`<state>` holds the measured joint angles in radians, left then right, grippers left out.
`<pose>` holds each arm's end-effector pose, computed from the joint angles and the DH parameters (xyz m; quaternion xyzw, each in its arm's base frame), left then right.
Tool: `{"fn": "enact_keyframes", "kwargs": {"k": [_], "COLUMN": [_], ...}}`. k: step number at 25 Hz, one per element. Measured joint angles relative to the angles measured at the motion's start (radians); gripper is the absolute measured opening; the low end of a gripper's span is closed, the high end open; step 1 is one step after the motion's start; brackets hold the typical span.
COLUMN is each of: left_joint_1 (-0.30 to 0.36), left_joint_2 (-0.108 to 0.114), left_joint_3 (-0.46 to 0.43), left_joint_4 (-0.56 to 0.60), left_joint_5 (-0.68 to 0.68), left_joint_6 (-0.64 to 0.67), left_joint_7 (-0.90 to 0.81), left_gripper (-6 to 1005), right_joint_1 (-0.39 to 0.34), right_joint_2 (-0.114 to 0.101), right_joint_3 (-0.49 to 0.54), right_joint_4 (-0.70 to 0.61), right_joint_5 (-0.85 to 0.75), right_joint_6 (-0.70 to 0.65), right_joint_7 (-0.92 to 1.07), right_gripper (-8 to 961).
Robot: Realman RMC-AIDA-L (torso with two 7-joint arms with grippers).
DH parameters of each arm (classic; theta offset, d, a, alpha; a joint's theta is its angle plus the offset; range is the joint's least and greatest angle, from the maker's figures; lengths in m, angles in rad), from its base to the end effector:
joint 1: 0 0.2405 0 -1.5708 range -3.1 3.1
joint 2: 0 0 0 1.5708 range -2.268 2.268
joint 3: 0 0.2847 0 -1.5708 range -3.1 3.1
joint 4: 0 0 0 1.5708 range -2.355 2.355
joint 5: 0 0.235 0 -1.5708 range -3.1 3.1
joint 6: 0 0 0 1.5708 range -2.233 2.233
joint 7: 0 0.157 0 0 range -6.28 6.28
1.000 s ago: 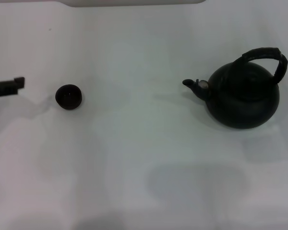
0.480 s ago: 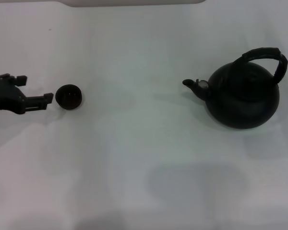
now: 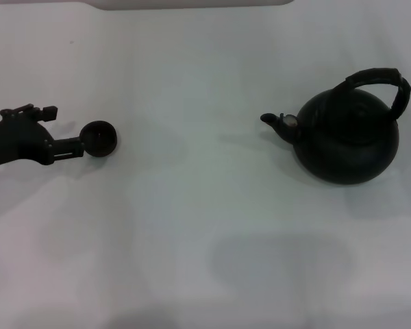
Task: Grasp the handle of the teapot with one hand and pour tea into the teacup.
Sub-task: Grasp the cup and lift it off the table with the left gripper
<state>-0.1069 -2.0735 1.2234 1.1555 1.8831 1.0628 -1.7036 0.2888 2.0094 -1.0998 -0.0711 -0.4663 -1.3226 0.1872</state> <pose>-0.3444 0.3350 -0.0034 -0.9029 -0.2890 -0.0963 0.3033 0.4311 0.3046 0.0163 -0.7103 0.1708 0.2358 0.6408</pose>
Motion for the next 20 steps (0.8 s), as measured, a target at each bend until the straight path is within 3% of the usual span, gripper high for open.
{"fn": "enact_keyframes", "kwargs": {"k": [20], "left_joint_1": [-0.065], "left_joint_2": [0.001], "left_joint_3": [-0.004], "left_joint_4": [-0.142], "left_joint_5": [0.002], "left_joint_6": [-0.042], "left_joint_7": [0.059], "left_gripper": [882], "right_joint_1": [0.001], "right_joint_2": [0.002], "right_joint_3": [-0.002], "right_joint_4": [-0.007], "right_joint_5": [0.0], "right_joint_6": [0.002], "right_joint_7": [0.0], "right_gripper": [877]}}
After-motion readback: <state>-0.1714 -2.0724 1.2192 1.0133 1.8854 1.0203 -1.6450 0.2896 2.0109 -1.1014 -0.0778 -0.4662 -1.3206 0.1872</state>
